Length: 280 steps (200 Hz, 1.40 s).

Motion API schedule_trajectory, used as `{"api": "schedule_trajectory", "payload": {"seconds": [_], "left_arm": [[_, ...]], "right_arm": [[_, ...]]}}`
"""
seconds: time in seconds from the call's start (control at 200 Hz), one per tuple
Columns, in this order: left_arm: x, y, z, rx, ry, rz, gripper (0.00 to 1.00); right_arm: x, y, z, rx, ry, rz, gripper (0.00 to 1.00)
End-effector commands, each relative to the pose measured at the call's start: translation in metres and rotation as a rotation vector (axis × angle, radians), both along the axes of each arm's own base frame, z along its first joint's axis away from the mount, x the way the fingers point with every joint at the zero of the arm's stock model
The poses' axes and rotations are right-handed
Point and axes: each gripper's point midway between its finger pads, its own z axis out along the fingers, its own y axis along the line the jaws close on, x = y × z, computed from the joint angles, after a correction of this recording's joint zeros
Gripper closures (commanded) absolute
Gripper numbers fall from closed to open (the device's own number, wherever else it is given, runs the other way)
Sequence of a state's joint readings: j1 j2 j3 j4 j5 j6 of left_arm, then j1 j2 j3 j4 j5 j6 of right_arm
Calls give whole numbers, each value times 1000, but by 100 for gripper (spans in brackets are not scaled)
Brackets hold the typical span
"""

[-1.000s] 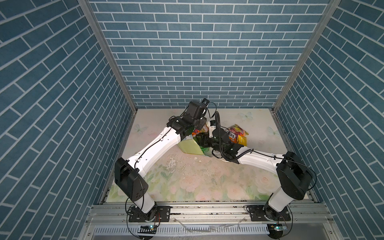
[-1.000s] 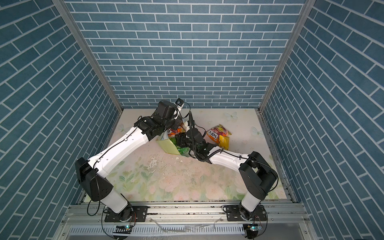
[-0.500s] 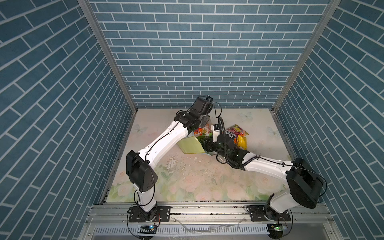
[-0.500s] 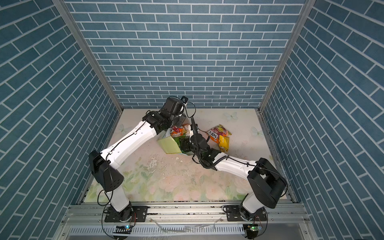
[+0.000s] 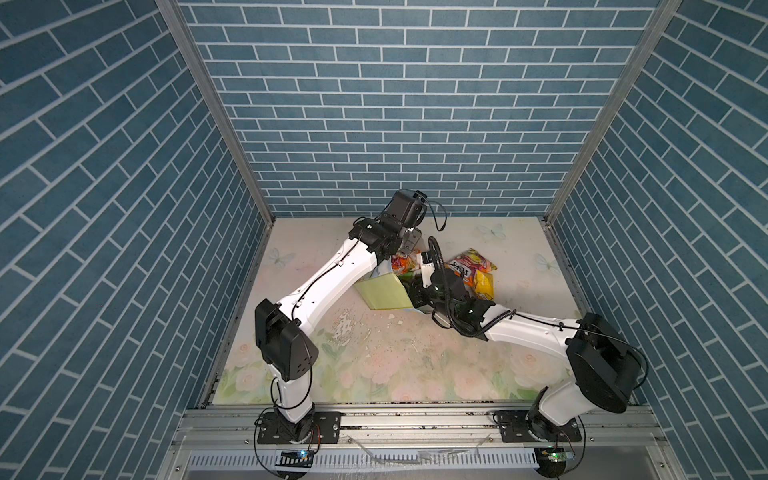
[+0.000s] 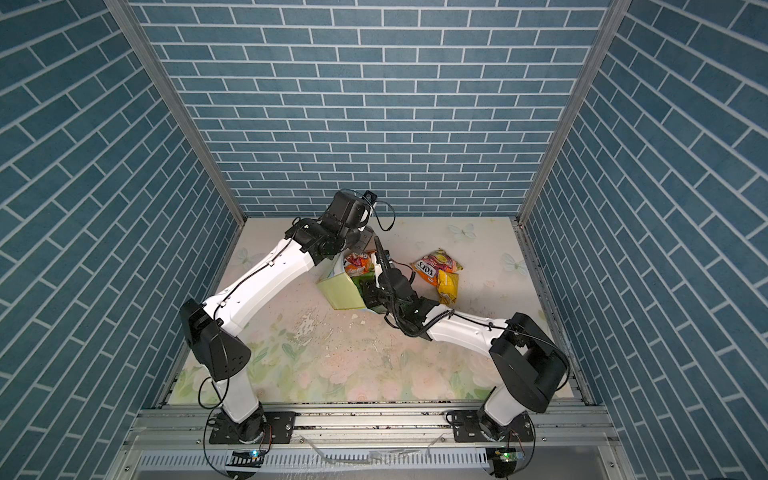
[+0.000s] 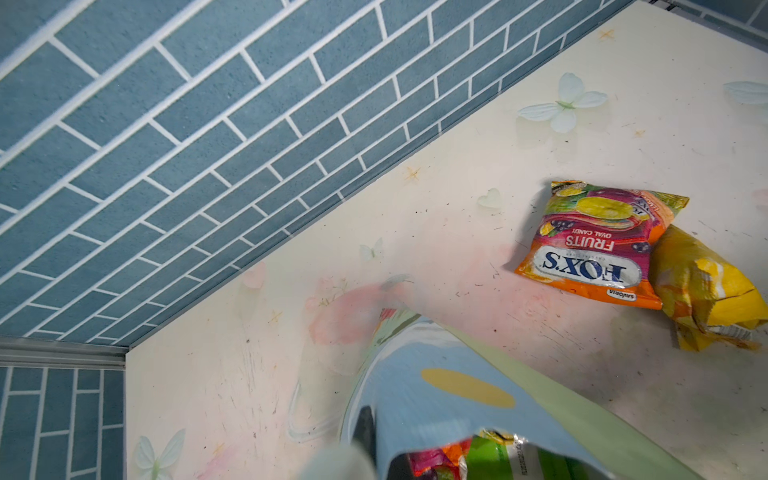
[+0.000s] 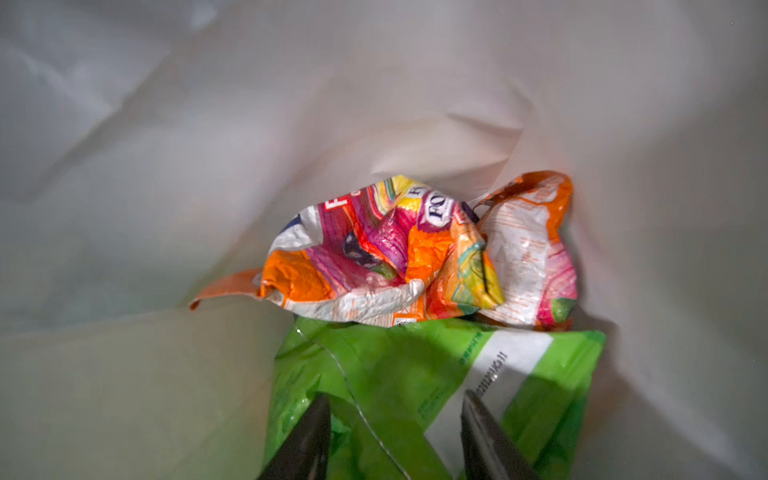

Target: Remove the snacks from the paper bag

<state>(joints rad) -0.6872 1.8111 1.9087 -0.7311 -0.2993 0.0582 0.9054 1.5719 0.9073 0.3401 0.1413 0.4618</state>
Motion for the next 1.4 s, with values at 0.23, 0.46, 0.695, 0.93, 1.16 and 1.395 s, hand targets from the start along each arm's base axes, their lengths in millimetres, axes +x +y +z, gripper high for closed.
{"api": "schedule_trajectory", "payload": {"seconds": [0.23,0.46,0.695,0.93,1.16,1.395], "left_arm": [[-6,-1,65,-141,-130,-5,100],[-17,-7,69,-176,-128,-56,100],[-30,1,73,-188,-202,-79,100],[-37,-5,67,-194,-184,-95,100],[-36,-13,55,-186,-143,-82,100],[-33,-18,49,-183,-118,-80,100]], "right_arm": [[2,14,-7,-55,6,55,39],[11,6,-7,-42,30,-11,29],[18,-6,0,-36,33,-84,26],[27,-11,7,-30,14,-140,26],[39,-3,13,-23,-5,-170,27],[54,3,6,-32,-28,-203,36]]}}
